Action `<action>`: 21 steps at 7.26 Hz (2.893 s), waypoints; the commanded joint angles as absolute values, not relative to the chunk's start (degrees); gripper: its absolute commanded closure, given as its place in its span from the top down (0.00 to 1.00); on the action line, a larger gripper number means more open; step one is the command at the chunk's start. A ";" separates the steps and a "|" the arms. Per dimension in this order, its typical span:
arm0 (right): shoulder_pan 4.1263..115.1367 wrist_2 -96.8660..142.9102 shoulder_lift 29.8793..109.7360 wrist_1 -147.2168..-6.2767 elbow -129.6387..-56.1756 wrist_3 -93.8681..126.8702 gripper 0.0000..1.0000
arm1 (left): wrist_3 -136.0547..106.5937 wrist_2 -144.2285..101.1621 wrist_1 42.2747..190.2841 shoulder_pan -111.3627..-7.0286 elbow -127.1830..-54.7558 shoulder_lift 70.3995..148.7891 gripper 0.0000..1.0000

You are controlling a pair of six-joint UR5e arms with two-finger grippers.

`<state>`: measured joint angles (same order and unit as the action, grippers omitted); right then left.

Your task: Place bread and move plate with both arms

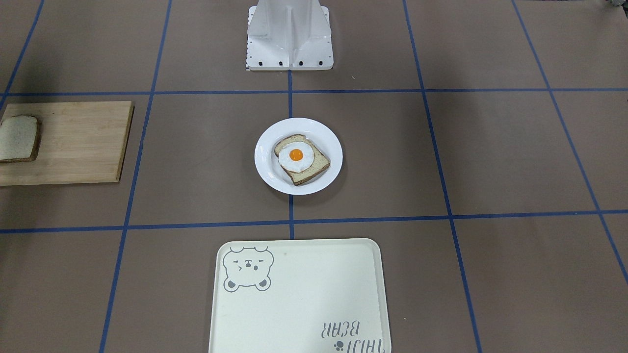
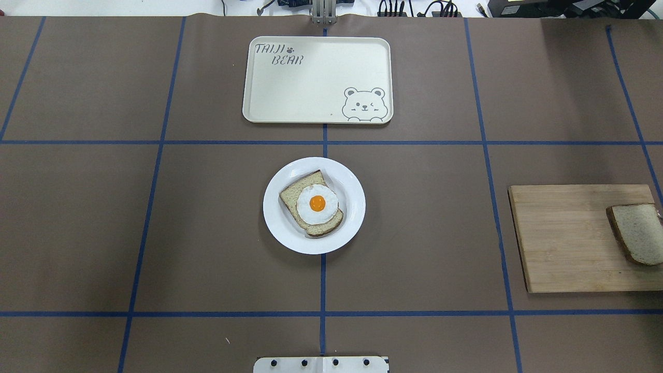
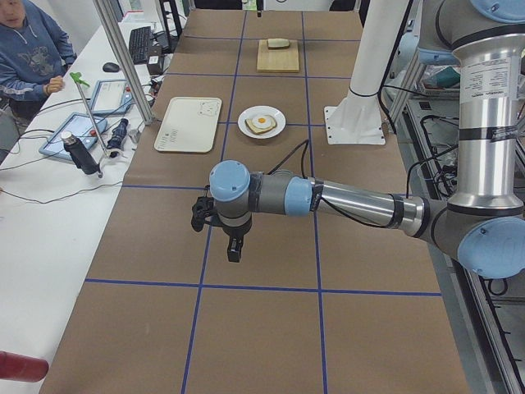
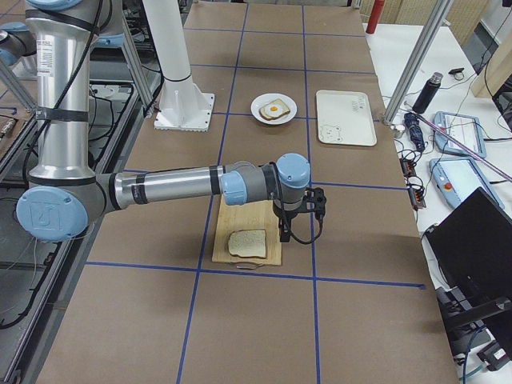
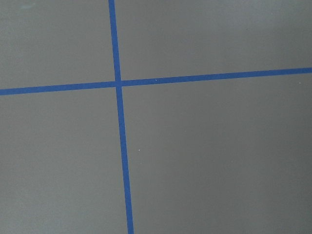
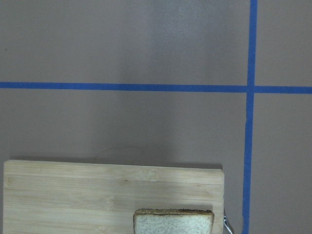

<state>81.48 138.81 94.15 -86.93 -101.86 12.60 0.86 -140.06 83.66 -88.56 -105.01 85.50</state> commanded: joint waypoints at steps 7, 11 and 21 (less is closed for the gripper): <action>81.12 137.90 94.57 -83.06 -100.72 11.95 1.00 | 0.44 -140.62 88.76 -88.33 -102.13 85.52 0.98; 77.45 137.73 95.01 -82.88 -98.71 12.22 1.00 | 0.44 -140.28 88.60 -88.33 -101.95 85.25 0.98; 66.46 135.79 102.49 -54.93 -88.42 20.30 0.68 | -2.99 -140.54 88.86 -88.33 -102.39 85.52 0.98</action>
